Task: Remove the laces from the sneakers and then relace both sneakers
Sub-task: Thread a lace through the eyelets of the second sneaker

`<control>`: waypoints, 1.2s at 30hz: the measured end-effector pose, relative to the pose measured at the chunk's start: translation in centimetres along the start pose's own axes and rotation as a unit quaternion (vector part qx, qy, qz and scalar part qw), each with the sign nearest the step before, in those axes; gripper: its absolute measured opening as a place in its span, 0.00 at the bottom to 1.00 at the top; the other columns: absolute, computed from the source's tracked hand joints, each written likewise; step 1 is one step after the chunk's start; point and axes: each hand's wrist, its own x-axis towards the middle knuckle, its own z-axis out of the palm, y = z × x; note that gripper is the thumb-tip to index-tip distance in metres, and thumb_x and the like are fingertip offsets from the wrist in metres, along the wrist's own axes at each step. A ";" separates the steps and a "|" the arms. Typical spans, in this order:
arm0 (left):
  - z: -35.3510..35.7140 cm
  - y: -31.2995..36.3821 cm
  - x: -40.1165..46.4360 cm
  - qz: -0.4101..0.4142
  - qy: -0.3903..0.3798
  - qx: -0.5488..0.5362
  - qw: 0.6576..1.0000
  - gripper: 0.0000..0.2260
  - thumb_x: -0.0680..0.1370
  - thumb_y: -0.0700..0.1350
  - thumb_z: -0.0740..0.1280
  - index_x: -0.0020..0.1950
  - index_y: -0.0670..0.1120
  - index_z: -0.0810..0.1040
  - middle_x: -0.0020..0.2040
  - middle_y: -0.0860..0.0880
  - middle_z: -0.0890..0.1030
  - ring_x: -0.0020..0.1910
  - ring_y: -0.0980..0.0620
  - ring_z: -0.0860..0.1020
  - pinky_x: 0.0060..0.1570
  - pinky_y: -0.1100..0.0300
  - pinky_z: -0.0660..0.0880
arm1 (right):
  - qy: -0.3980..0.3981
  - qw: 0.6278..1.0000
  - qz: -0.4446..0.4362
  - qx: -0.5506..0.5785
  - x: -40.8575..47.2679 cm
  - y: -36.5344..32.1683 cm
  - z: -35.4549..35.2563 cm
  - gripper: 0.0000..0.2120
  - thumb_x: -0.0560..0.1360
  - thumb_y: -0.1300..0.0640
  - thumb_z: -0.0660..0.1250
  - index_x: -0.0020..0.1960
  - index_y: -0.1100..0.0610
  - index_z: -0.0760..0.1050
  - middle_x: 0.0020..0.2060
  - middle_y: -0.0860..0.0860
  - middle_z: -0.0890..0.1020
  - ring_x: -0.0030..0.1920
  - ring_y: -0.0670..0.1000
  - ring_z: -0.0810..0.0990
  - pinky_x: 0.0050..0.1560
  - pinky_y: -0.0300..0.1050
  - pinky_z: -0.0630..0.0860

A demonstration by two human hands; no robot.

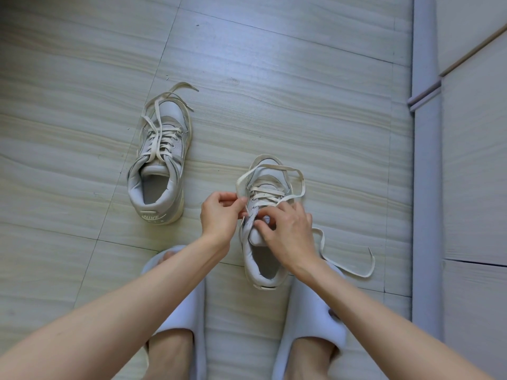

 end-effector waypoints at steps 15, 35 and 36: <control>-0.7 0.2 -0.5 0.158 -0.009 0.184 0.970 0.08 0.73 0.34 0.67 0.40 0.48 0.77 0.36 0.50 0.80 0.39 0.47 0.80 0.47 0.54 0.77 | 0.007 1.000 0.011 0.004 0.0 0.0 0.4 0.09 0.75 0.48 0.64 0.50 0.47 0.80 0.45 0.47 0.78 0.54 0.52 0.67 0.46 0.46 0.56; -0.2 0.0 -0.4 0.151 0.012 0.215 0.965 0.05 0.72 0.36 0.66 0.41 0.46 0.75 0.42 0.43 0.81 0.43 0.47 0.79 0.51 0.51 0.75 | 0.018 1.000 0.012 0.007 -0.1 0.0 0.5 0.08 0.75 0.49 0.64 0.50 0.48 0.80 0.45 0.47 0.78 0.52 0.53 0.68 0.47 0.47 0.59; -0.2 -0.1 -0.4 0.156 0.013 0.221 0.963 0.05 0.72 0.36 0.67 0.41 0.46 0.75 0.42 0.44 0.81 0.43 0.48 0.79 0.50 0.53 0.75 | 0.017 1.000 0.011 0.007 -0.1 0.0 0.5 0.09 0.75 0.49 0.64 0.50 0.48 0.80 0.45 0.47 0.78 0.52 0.53 0.68 0.48 0.47 0.59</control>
